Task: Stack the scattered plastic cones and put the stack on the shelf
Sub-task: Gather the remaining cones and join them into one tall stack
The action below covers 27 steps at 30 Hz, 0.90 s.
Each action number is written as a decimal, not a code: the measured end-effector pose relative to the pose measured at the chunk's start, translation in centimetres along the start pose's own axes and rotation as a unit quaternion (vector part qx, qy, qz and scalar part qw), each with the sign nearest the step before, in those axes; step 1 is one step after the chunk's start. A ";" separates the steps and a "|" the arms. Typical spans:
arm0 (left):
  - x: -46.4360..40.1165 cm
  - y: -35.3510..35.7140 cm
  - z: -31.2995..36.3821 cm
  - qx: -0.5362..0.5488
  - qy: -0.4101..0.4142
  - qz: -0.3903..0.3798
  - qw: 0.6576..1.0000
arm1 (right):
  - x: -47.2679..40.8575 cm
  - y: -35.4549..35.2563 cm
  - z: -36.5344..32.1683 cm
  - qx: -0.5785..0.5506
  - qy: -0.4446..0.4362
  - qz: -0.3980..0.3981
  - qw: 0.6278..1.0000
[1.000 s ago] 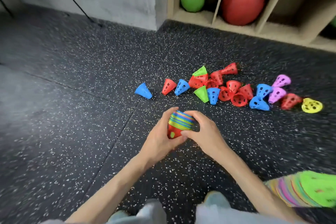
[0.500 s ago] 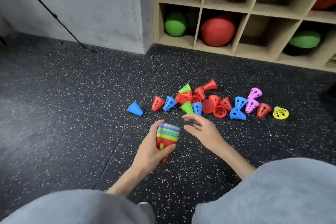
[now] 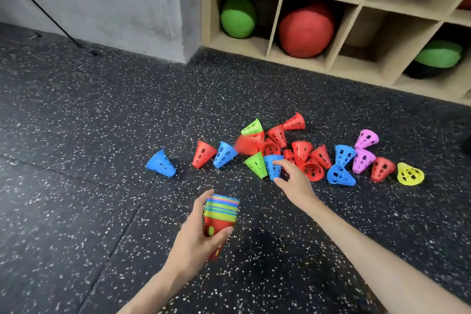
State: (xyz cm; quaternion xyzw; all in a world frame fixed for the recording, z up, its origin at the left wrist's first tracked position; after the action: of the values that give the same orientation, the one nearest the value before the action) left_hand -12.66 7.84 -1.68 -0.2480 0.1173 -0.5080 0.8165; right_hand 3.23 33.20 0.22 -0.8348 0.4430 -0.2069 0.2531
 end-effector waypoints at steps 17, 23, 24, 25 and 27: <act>1.1 4.0 -5.4 0.040 -0.058 -0.017 0.997 | -2.4 3.0 2.9 0.064 0.037 0.091 0.993; 1.0 4.3 -5.7 0.055 -0.066 -0.001 0.996 | 4.1 4.6 -0.7 -0.101 -0.016 0.109 0.989; 1.0 4.3 -5.6 0.046 -0.062 0.003 0.997 | 4.8 5.1 -1.3 -0.116 -0.020 0.086 0.989; 0.9 4.3 -5.6 0.037 -0.061 0.005 0.997 | 5.4 5.7 -1.6 -0.123 -0.021 0.063 0.990; 0.9 4.5 -5.7 0.024 -0.059 0.001 0.998 | 6.3 6.5 -2.0 -0.133 -0.024 0.029 0.990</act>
State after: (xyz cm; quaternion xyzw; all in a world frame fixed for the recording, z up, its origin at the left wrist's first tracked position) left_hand -11.31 7.04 -8.88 -0.2581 0.0567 -0.4940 0.8283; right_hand 1.32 24.28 -1.37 -0.8528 0.4842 -0.1183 0.1559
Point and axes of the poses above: each hand's wrist, its own x-axis away from the middle knuckle, its own y-axis out of the palm, z = x × y, the point moved 3 cm from there along -x, towards the middle knuckle, and after that the axes turned 10 degrees about -x, right-handed, at the moved point
